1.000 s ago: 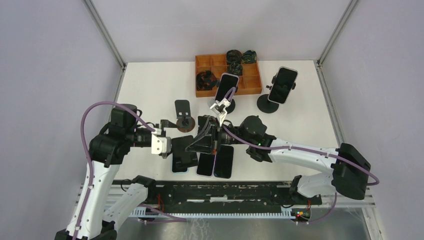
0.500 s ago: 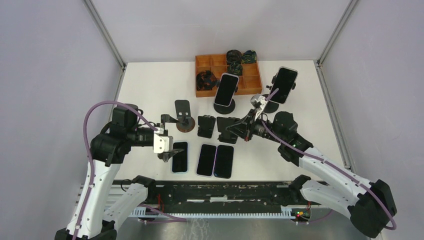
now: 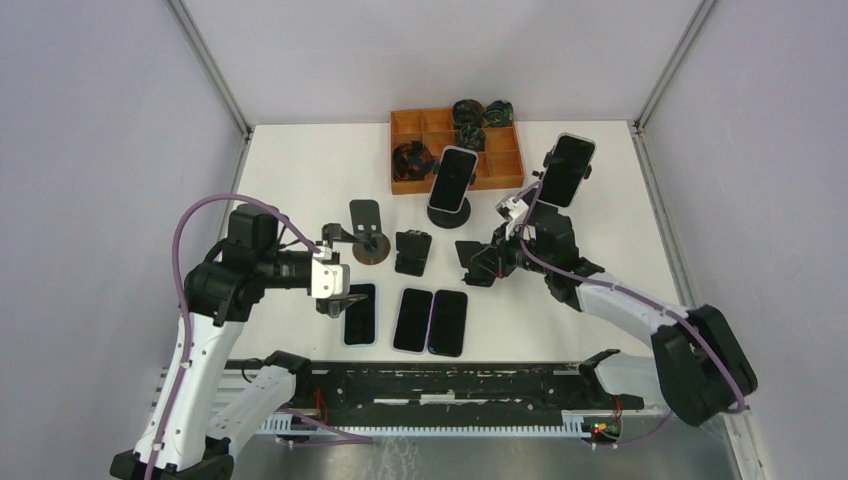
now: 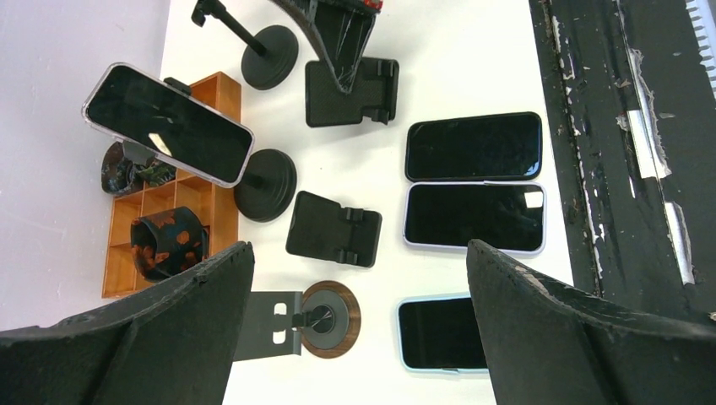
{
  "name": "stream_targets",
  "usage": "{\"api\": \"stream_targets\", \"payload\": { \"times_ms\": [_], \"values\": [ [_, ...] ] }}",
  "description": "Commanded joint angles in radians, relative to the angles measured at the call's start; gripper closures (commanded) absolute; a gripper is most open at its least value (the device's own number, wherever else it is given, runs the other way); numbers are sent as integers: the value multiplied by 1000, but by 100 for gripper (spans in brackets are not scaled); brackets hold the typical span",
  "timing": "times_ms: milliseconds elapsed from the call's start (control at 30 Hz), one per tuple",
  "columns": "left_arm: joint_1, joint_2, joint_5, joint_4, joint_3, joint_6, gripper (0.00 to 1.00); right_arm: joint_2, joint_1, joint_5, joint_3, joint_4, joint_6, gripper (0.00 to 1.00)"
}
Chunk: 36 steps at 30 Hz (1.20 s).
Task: Remove the phone from the phone stand
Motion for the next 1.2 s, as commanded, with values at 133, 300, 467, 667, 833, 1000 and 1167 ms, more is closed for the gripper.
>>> {"api": "stream_targets", "payload": {
  "times_ms": [133, 300, 467, 667, 833, 1000, 1167],
  "values": [
    [1, -4, -11, 26, 20, -32, 0, 262, -43, -321, 167, 136, -125, 100],
    [1, -3, -21, 25, 13, -20, 0, 328, -49, -370, 203, 132, -203, 100],
    [1, 1, -21, 26, 6, -10, 0, 403, -60, -457, 242, 109, -227, 100],
    [1, 4, -16, 26, 1, 9, 0, 455, -71, -479, 275, 34, -334, 95],
    [1, 15, -16, 27, 1, 14, 0, 445, -104, -468, 273, 68, -310, 88],
    [1, 18, -17, 26, -1, 22, 0, 393, -113, -400, 254, 17, -334, 62],
    [1, 16, -13, 25, -5, 26, 0, 343, -118, -281, 265, -89, -374, 49]
  ]
}}
